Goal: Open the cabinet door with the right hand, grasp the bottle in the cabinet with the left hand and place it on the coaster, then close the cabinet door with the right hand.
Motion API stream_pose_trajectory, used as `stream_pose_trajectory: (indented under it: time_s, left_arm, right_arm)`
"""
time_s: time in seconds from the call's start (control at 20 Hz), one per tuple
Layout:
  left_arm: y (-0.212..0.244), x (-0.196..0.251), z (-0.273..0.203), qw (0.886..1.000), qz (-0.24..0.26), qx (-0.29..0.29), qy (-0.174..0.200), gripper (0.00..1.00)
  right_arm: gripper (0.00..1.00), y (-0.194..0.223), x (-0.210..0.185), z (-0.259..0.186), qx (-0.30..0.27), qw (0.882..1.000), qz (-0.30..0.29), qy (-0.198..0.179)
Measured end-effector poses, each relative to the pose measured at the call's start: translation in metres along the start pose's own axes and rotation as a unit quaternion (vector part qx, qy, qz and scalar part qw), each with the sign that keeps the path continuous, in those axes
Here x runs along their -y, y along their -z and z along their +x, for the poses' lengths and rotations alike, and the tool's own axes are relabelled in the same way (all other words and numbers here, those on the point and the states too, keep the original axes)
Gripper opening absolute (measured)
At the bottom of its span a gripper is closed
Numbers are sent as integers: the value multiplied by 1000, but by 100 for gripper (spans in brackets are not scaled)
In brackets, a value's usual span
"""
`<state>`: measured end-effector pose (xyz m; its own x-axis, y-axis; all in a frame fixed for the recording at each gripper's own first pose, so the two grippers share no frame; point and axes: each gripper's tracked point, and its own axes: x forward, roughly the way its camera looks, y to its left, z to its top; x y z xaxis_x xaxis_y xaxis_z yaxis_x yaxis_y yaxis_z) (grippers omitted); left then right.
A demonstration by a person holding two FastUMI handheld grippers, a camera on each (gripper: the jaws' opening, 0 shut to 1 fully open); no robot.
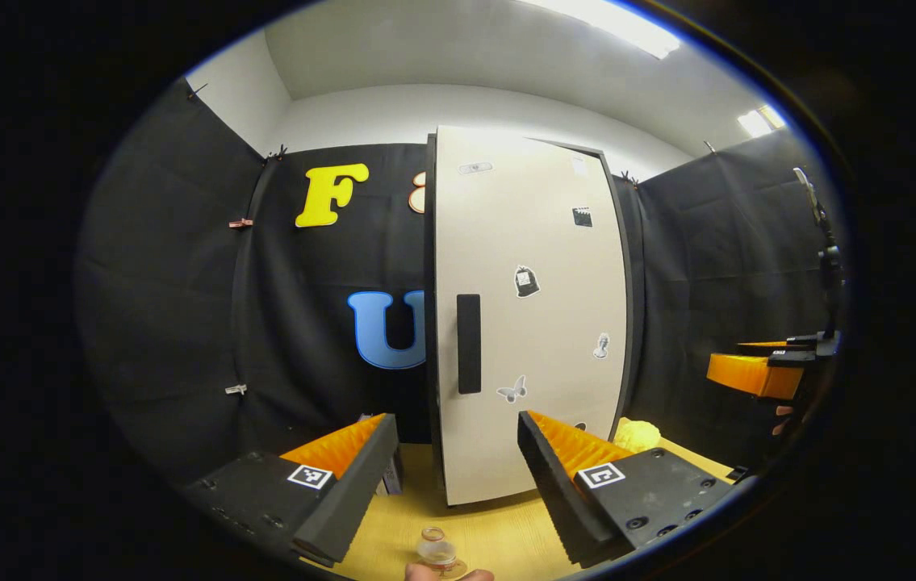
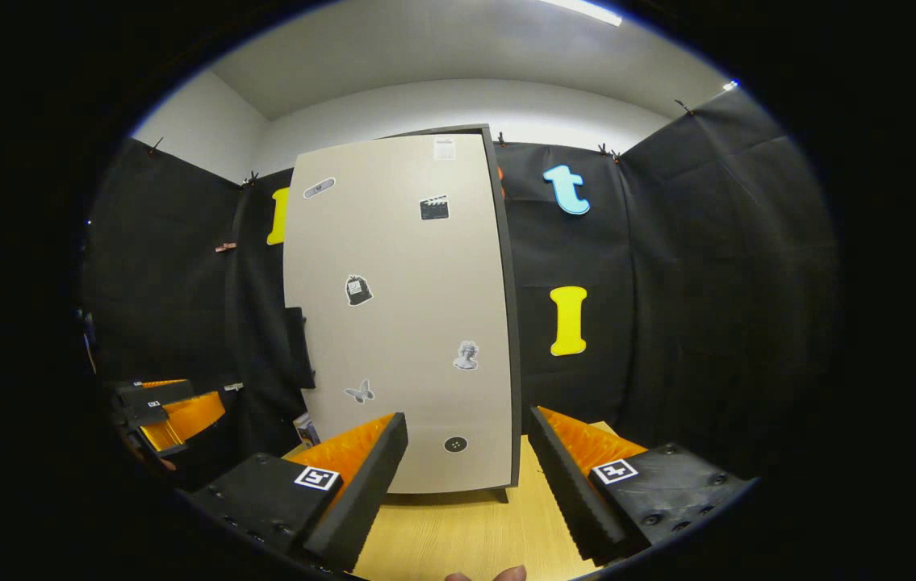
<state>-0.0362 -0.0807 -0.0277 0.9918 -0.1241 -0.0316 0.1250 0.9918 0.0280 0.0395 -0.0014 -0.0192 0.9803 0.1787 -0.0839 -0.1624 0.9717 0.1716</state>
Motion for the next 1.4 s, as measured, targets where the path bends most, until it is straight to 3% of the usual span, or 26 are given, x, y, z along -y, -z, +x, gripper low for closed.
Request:
stream_pose_trajectory:
  time_s: [1.4]
  left_arm:
    - [-3,-1,4,1000,2,3,10,95]
  right_arm:
    - [98,-5,-3,5,3,1000,0,14]
